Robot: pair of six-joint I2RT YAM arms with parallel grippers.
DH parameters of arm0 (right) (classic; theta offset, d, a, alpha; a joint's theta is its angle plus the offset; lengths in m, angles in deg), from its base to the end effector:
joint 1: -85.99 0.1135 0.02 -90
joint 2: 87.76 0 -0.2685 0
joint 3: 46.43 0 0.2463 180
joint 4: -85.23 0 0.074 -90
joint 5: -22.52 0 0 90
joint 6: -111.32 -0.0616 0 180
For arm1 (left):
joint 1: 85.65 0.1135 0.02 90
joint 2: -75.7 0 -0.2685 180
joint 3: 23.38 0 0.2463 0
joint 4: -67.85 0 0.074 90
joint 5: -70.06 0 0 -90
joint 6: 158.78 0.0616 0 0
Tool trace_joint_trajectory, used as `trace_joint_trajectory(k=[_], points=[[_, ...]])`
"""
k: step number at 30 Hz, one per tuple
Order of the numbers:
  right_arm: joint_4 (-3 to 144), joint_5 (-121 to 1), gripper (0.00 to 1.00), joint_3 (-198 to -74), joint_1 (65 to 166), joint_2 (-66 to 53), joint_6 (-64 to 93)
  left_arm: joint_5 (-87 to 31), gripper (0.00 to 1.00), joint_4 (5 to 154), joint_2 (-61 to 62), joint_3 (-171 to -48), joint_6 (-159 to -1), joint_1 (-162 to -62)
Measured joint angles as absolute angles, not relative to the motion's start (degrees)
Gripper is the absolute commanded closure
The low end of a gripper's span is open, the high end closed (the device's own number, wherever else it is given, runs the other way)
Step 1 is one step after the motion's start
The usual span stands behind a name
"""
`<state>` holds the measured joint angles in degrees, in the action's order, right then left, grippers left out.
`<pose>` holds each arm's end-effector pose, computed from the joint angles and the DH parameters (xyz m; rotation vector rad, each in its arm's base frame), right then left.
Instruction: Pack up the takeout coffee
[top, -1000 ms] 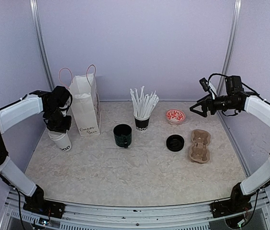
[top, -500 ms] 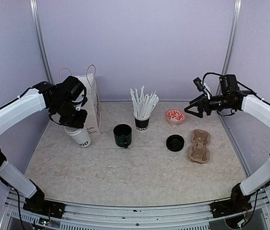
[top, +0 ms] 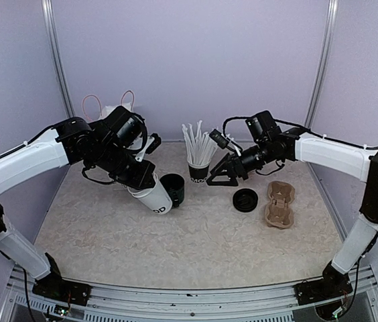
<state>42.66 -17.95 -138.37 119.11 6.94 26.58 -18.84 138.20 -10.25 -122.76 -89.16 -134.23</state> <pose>0.2827 0.2404 0.2882 -1.1661 2.0260 1.2555 0.2090 -0.2351 0.3249 0.6319 2.5464 -0.4203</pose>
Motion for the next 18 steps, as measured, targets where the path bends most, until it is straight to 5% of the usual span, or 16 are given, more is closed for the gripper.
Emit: trace_joint_trajectory(k=[18], points=[[42.75, -10.86, 0.01, -148.43, 125.95, 19.07, 12.35, -20.87, 1.0, 127.03, -9.22, -120.46, -88.72, -143.69]])
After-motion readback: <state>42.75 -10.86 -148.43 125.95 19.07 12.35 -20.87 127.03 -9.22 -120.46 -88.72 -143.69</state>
